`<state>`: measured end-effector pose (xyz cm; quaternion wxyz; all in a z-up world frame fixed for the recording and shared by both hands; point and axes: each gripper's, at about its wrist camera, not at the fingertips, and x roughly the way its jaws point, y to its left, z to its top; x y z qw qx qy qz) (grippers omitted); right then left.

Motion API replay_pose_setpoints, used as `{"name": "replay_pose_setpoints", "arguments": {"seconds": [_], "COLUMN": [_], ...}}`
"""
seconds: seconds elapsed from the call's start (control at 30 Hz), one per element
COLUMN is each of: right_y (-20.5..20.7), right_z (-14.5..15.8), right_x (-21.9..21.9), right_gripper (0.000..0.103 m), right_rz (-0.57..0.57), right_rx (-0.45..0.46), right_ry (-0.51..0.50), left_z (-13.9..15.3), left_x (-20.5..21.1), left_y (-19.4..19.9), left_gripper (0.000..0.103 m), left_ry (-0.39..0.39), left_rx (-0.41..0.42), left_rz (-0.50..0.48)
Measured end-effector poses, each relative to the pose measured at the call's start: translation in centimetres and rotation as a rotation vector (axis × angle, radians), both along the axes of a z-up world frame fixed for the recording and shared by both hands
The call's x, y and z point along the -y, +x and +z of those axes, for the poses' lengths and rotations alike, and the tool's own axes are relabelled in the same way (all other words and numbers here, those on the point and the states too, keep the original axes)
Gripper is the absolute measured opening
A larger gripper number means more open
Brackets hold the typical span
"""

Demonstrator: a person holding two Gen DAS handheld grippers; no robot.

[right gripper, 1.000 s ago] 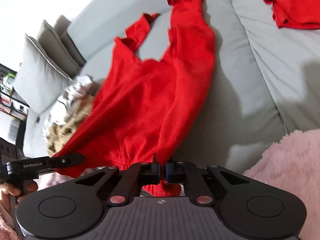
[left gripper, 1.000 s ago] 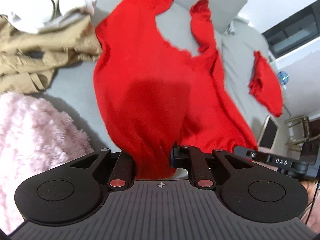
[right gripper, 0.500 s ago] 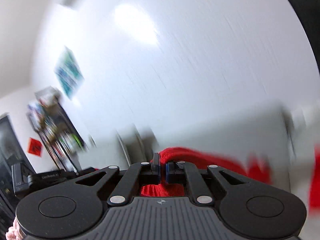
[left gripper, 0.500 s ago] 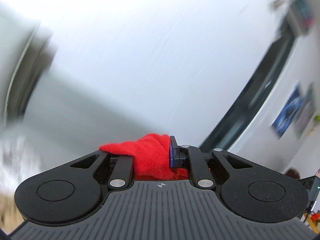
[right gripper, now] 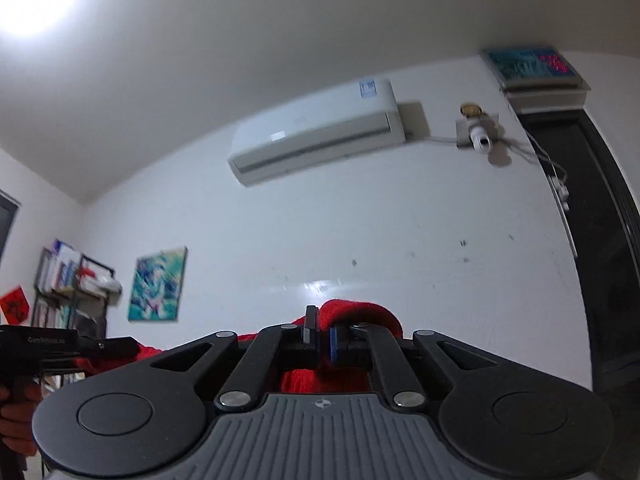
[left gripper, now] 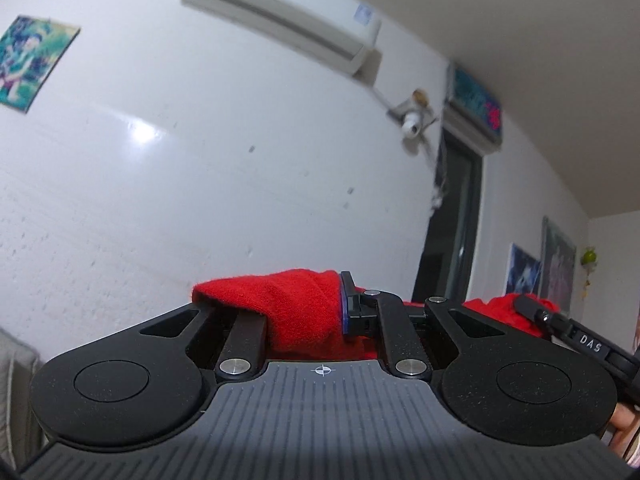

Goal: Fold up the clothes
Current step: 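Lift the red shirt by its hem with both tools and hold it up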

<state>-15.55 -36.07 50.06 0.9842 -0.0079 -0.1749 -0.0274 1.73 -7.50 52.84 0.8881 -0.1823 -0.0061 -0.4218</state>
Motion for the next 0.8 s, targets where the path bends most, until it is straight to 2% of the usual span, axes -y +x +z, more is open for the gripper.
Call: {"name": "replay_pose_setpoints", "arguments": {"seconds": [0.03, 0.1, 0.33, 0.5, 0.8], "right_y": [0.7, 2.3, 1.7, -0.5, -5.1], "right_z": [0.3, 0.6, 4.0, 3.2, 1.8], "right_x": [0.0, -0.2, 0.1, -0.4, -0.7], "right_gripper": [0.005, 0.005, 0.004, 0.004, 0.004], "right_rz": [-0.017, -0.054, -0.086, -0.083, -0.081], "right_rx": [-0.017, -0.041, -0.05, -0.019, 0.02], "right_ry": [-0.002, -0.015, -0.015, -0.036, -0.085], "left_z": [0.2, 0.2, 3.4, 4.6, 5.0], "left_x": [0.8, 1.8, 0.6, 0.1, -0.8], "left_y": [1.2, 2.6, 3.0, 0.9, -2.6], "left_gripper": [0.016, 0.016, 0.017, 0.018, 0.017], "left_ry": [0.021, 0.028, -0.01, 0.02, 0.027], "left_rx": [-0.041, -0.065, -0.077, -0.008, 0.056], "left_rz": [-0.014, -0.043, -0.113, -0.118, -0.119]}}
